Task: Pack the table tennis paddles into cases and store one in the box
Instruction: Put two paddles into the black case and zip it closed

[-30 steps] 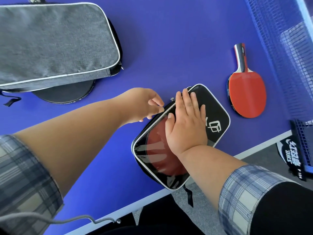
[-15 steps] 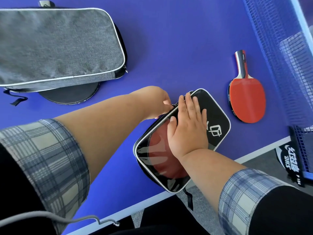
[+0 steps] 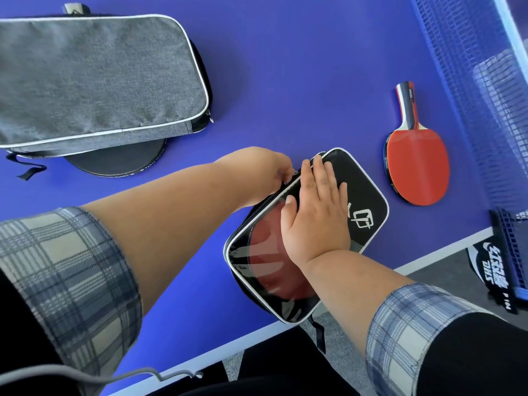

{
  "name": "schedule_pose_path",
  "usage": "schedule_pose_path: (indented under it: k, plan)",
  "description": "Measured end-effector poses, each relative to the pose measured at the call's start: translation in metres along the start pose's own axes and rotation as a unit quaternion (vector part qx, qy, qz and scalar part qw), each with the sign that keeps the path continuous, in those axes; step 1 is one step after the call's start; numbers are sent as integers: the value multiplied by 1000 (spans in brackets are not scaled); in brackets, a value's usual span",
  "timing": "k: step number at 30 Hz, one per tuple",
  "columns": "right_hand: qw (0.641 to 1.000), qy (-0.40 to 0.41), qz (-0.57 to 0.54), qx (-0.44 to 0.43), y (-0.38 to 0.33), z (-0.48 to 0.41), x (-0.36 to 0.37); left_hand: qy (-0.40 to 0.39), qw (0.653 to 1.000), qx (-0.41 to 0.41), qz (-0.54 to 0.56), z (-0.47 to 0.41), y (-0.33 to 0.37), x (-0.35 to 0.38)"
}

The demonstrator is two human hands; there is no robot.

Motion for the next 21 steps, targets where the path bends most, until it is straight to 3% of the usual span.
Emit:
schedule_pose_path:
  k: [5, 13, 17, 21]
  plan:
    - [1000, 3, -1, -3, 1, 1, 1, -46, 990, -75, 113, 9, -4, -5]
    - [1000, 10, -3, -1, 1, 1, 2, -67, 976, -91, 187, 7, -6, -2]
    - [1000, 12, -3, 1, 2, 1, 2, -46, 975, -59, 207, -3, -8, -4]
    - [1000, 14, -4, 4, 2, 1, 2, -5, 998, 33, 46, -19, -2, -12]
Point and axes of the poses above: each hand's wrist, its own z-axis away from the middle knuckle, its own x-axis out of the palm, y = z × x, the point moved 1 cm from there along -z, towards the middle knuckle
